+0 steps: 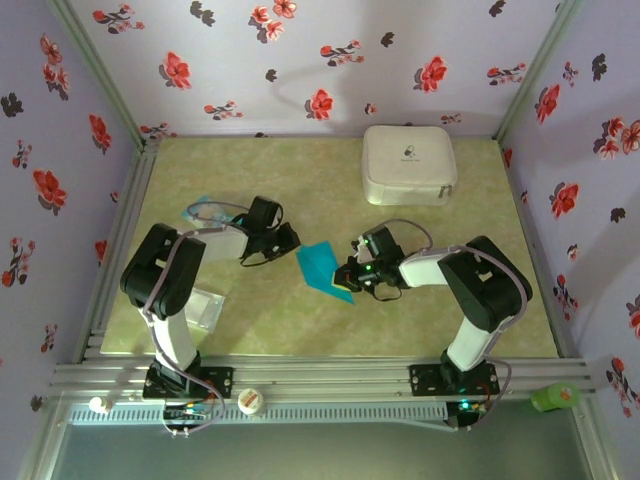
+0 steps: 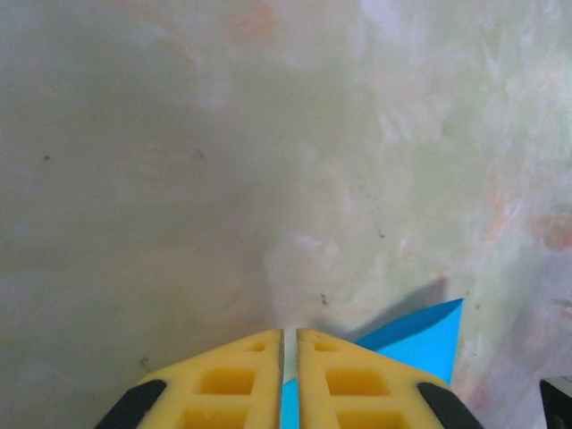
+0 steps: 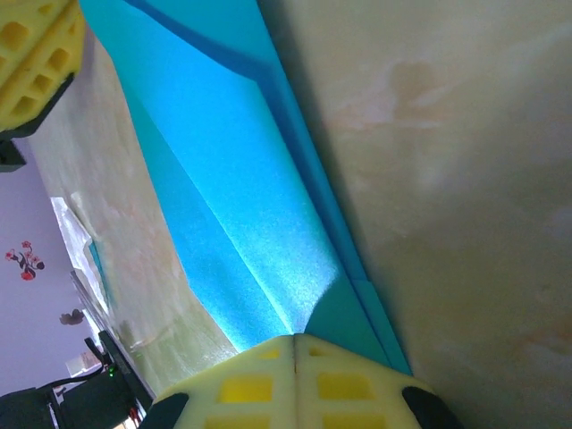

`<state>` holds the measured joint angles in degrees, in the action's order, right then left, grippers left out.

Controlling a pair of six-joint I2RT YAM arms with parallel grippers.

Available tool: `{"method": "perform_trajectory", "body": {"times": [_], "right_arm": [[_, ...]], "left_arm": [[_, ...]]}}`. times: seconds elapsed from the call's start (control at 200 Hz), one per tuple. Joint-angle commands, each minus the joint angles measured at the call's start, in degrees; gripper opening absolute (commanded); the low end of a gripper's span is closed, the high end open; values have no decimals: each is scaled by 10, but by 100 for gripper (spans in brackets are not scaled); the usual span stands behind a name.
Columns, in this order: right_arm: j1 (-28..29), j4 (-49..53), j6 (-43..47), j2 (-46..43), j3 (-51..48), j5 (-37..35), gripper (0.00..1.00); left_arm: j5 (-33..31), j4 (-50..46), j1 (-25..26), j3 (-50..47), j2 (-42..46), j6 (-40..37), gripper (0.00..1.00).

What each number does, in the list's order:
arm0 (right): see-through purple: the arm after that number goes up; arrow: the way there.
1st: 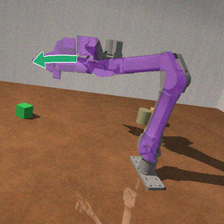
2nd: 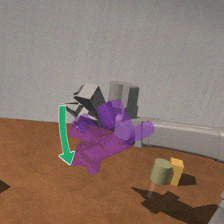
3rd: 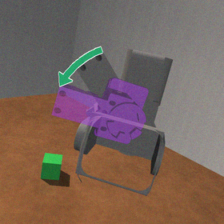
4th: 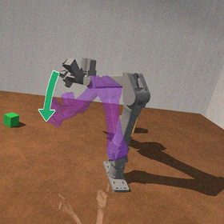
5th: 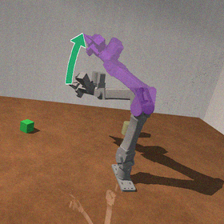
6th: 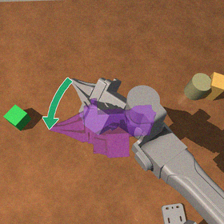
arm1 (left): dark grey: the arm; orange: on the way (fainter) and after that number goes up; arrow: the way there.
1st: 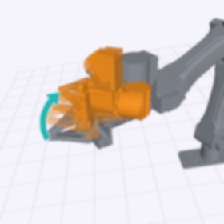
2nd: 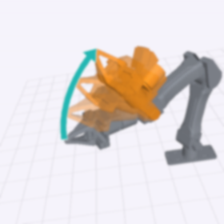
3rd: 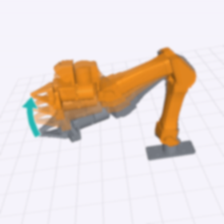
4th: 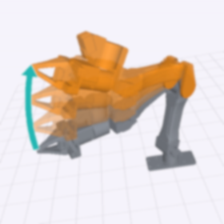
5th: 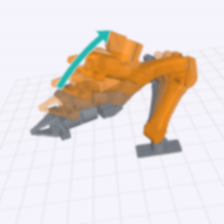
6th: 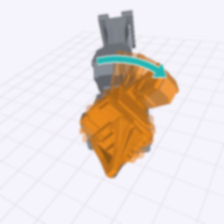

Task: Fold a paper plane with a square sheet of paper (pick it up from the middle)
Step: Fourth fold the wing at the center of the table.

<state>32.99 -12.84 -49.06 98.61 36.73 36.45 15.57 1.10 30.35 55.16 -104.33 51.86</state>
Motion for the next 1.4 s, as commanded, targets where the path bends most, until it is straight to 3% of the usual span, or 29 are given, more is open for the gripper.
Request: {"method": "perform_trajectory", "body": {"times": [0.0,0.185,0.425,0.75,1.03,1.395], "right_arm": [[2,46,-22,22,-25,-36,4],[2,48,-25,15,-25,-43,4],[3,55,-22,8,-26,-44,5],[2,47,-19,-6,-39,-33,8],[2,144,42,-77,-60,-39,10],[0,160,37,-162,-140,-35,10]], "left_arm": [[-22,-52,40,44,45,-23,13],[-22,-42,103,48,31,-2,13],[-1,11,141,38,-24,40,12],[-13,55,139,-26,-56,61,9],[-14,74,133,-49,-68,69,5],[-10,74,122,-51,-64,62,5]]}}
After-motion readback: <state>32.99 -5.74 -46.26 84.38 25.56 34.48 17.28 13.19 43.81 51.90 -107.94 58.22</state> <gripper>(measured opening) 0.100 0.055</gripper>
